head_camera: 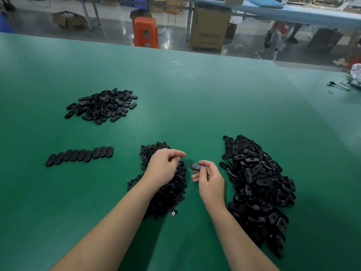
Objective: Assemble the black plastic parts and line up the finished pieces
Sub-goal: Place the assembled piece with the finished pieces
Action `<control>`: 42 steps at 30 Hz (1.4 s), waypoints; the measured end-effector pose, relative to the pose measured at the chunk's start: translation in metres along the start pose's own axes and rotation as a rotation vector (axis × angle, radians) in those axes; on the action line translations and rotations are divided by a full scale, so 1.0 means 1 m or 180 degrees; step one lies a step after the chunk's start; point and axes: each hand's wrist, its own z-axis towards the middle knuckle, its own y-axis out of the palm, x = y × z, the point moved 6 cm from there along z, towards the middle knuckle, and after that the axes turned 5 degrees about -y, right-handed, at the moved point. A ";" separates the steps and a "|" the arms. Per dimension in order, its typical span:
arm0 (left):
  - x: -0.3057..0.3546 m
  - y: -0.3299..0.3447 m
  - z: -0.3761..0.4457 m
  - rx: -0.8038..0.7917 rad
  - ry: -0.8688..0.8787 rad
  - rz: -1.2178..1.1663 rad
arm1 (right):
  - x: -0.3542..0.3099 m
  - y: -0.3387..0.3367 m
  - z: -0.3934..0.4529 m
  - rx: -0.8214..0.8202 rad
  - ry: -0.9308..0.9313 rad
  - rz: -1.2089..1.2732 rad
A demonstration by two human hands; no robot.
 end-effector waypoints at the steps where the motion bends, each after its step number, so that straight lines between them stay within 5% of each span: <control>1: 0.001 0.006 0.001 -0.0019 0.0022 0.0243 | 0.000 0.000 0.000 0.0003 0.0010 0.0020; 14: 0.017 0.037 0.001 0.0220 -0.0166 0.0675 | -0.002 -0.002 0.000 -0.0012 -0.0117 -0.0107; 42: 0.016 0.046 0.003 0.0093 -0.0312 0.0222 | 0.005 -0.005 0.002 0.0065 -0.0007 0.0362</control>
